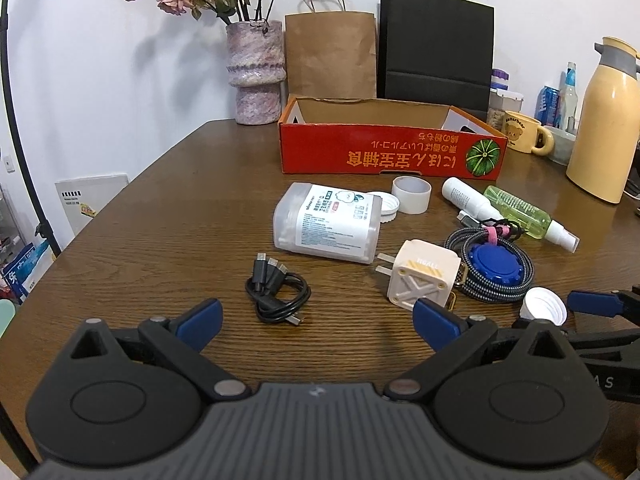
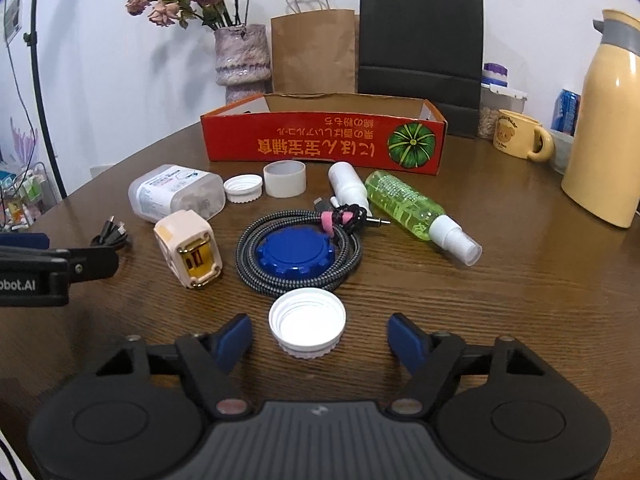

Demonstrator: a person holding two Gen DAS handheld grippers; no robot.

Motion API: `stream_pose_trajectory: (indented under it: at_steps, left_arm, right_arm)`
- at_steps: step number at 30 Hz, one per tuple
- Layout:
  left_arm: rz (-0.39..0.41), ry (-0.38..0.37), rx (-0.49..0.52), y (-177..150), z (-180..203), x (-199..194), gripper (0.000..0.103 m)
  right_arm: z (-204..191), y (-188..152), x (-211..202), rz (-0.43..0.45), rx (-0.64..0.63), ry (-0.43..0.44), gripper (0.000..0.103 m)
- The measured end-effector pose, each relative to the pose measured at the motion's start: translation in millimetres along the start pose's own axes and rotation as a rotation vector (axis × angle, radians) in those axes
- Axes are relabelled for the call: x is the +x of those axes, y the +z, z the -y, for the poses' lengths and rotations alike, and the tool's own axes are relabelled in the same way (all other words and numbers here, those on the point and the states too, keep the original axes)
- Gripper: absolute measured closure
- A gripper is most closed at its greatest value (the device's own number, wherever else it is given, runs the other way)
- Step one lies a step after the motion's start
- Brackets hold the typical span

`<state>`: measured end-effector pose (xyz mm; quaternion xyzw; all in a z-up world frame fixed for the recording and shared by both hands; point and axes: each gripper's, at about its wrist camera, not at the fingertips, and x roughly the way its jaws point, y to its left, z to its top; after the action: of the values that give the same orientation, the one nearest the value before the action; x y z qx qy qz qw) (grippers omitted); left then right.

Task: Organize rigid objects
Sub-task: 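Close the right gripper on the white bottle cap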

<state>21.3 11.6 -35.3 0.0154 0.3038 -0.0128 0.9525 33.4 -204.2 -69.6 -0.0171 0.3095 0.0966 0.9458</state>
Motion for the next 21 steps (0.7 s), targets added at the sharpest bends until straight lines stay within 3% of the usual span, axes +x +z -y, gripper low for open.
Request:
stream_pose_trajectory:
  at_steps: [2,5,21]
  left_arm:
    - [-0.003,0.002,0.003,0.6,1.2,1.4,0.000]
    - [-0.005,0.001,0.004,1.2,2.1,2.6,0.000]
    - [-0.003,-0.014,0.027,7.2,15.1,7.1,0.000]
  right_arm:
    - [-0.5,-0.1,-0.4,0.005,-0.011,0.003,0.042]
    - [0.9,0.2,-2.1,0.014,-0.017,0.016,0.063]
    - [11.0,3.2,-10.1,0.058,0.005,0.035,0.064]
